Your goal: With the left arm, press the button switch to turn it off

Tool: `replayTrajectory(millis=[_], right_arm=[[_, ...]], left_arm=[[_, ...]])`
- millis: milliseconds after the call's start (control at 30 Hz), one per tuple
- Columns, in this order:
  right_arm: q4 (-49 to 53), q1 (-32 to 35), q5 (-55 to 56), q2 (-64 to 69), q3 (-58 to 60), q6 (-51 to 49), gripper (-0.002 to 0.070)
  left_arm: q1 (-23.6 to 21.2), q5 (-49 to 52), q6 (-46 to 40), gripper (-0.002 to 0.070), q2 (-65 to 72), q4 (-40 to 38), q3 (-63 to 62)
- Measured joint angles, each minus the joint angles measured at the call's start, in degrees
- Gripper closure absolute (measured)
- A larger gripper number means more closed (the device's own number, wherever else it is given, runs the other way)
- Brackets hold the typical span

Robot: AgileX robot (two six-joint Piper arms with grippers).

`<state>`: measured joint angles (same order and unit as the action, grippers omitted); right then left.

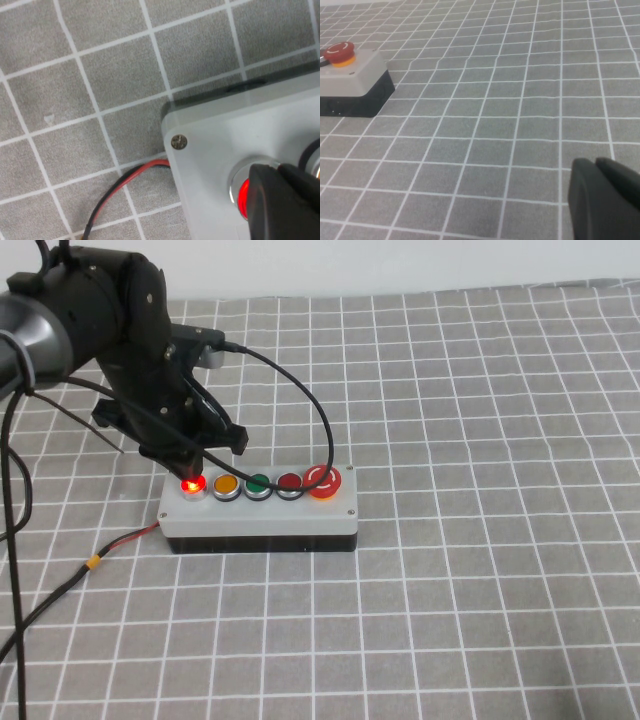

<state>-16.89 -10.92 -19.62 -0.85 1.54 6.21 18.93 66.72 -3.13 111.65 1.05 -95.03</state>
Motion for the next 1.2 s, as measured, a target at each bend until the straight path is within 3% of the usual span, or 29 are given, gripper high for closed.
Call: replayTrajectory(millis=[300, 600, 1200], right_arm=[[0.00, 0.00, 0.00, 0.00, 0.00, 0.00, 0.0692], [0.00, 0.00, 0.00, 0.00, 0.00, 0.00, 0.0692], [0.00, 0.00, 0.00, 0.00, 0.00, 0.00, 0.0692]], left_arm=[[0.00, 0.00, 0.75, 0.0678, -3.65, 0.10, 0.47], [0.00, 3.51, 5.40, 0.0678, -17.89, 1.05, 1.47], [0.00, 5.28, 13.36, 0.0678, -50.01, 13.19, 26.32]])
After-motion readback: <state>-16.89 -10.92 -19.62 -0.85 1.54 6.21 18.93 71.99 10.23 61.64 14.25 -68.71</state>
